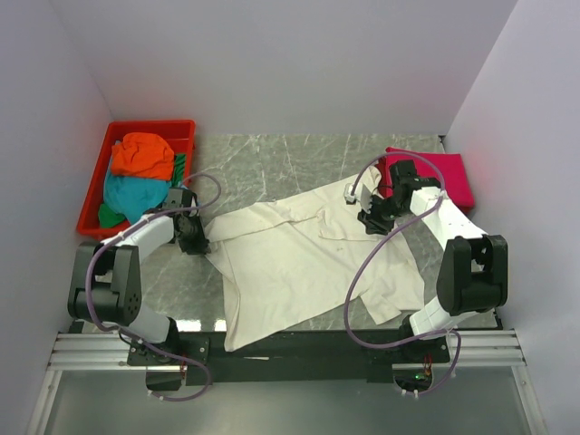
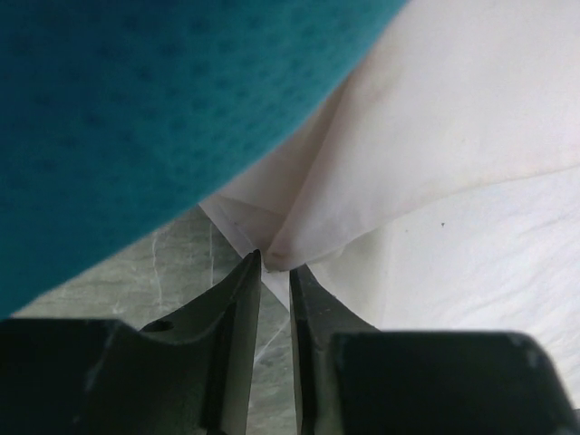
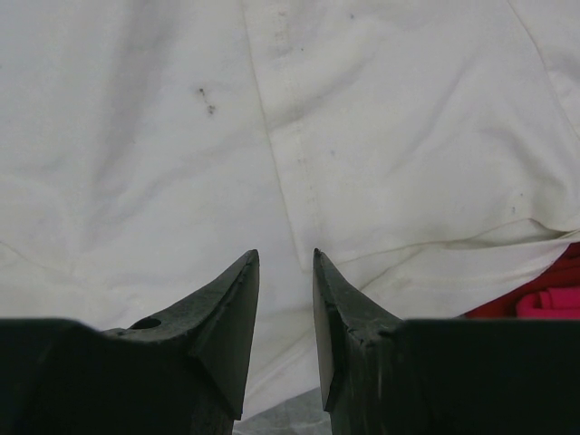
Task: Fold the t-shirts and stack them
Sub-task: Flatten the tshirt out
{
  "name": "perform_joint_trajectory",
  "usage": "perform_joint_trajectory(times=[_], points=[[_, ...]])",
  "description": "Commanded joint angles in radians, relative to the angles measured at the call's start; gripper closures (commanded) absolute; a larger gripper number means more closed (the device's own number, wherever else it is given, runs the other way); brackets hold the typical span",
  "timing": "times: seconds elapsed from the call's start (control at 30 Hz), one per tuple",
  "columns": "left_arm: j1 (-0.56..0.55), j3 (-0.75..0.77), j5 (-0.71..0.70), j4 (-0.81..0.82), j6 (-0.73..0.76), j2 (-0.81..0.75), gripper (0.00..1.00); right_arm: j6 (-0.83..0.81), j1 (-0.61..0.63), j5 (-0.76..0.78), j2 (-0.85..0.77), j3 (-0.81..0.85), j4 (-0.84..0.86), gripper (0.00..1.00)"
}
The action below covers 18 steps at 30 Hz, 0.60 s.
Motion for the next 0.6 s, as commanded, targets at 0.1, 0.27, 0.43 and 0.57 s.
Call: perform_joint_trajectory(times=[0.1,0.27,0.43,0.57], points=[[0.004,0.032,0.019,0.017,0.02,0.01,0.8,0.0,-0.009,-0.016,0.013,0.04,0.007,0.62],[0.004,0.035,0.041,0.021,0.026,0.007,0.96,-0.021,-0.007,0.01,0.022,0.041,0.024,0.62],[0.004,0.035,0.059,0.02,0.051,-0.029,1.0,-0.158,-0.017,0.042,0.056,0.071,-0.017,0.62],[0.003,0.029,0.065,0.021,0.077,-0.105,1.0,-0.337,-0.046,0.039,0.079,0.095,-0.082,0.62]])
